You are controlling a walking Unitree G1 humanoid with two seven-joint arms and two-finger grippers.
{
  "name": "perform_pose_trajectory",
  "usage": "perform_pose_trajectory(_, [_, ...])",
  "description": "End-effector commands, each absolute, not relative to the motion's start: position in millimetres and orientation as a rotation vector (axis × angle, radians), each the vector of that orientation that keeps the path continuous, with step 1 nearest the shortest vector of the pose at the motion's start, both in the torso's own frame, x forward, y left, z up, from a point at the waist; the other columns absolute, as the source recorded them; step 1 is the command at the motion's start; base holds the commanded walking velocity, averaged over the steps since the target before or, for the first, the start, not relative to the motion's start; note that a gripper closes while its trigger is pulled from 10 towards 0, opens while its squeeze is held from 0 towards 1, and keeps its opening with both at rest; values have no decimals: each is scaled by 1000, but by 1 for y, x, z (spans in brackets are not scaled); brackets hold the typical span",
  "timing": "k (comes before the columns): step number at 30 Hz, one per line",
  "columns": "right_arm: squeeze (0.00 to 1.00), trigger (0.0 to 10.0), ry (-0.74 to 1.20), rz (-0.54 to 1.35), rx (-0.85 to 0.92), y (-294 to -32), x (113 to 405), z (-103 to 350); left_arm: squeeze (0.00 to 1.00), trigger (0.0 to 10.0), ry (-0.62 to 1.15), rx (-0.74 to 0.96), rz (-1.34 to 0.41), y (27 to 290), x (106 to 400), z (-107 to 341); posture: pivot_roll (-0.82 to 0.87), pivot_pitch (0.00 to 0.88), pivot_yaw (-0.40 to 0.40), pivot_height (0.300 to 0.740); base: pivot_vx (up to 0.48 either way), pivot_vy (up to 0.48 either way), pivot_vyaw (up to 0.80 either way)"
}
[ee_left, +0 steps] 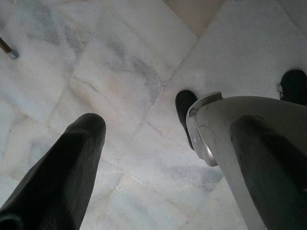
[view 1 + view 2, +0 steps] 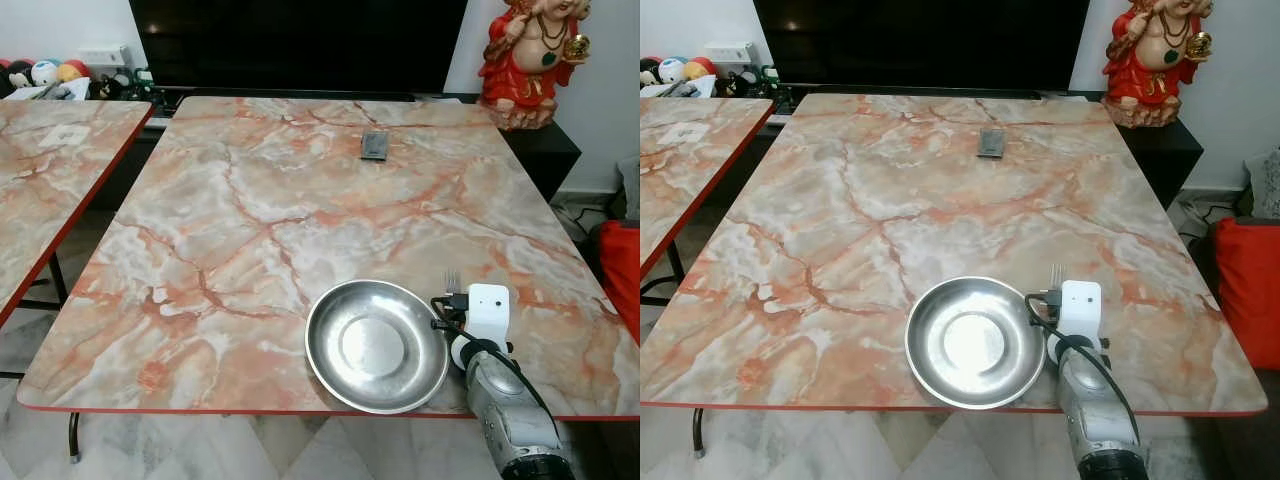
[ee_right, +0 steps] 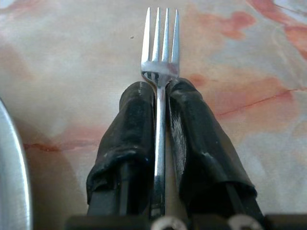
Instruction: Setting the table
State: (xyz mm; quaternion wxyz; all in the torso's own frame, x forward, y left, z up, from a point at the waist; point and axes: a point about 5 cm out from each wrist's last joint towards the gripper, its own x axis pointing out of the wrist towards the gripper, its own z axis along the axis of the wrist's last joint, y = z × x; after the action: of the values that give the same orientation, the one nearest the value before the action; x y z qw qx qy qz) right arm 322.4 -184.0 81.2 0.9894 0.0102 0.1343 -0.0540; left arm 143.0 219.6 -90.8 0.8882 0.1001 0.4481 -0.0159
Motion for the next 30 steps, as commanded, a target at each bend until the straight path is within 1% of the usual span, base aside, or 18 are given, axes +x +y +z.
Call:
perform_pose_trajectory(1, [0, 10000, 256, -118, 39, -185, 322, 82, 0, 10000, 971, 217, -46, 221, 132, -95, -2, 119, -25, 740, 0, 0, 0])
perform_pose_trajectory(3, [0, 10000, 177, -121, 68, -186, 325, 94, 0, 10000, 970, 217, -46, 221, 133, -95, -3, 117, -25, 740, 0, 0, 0])
perform_pose_trajectory(13, [0, 10000, 84, -148, 80, -188, 327, 106, 0, 10000, 962, 213, -50, 217, 135, -95, -4, 116, -24, 740, 0, 0, 0])
perform_pose_trajectory(18, [0, 10000, -11, -158, 101, -190, 329, 119, 0, 10000, 947, 211, -51, 213, 139, -94, -4, 114, -17, 740, 0, 0, 0])
perform_pose_trajectory(22, [0, 10000, -43, -140, 92, -188, 329, 124, 0, 10000, 935, 213, -53, 214, 143, -92, -6, 113, -12, 740, 0, 0, 0])
perform_pose_trajectory(23, [0, 10000, -76, -102, 75, -186, 329, 128, 0, 10000, 923, 213, -47, 215, 145, -91, -5, 111, -11, 740, 0, 0, 0])
perform_pose_trajectory(30, [0, 10000, -135, -29, 46, -180, 329, 138, 0, 10000, 914, 212, -33, 222, 148, -88, 3, 97, -9, 740, 0, 0, 0])
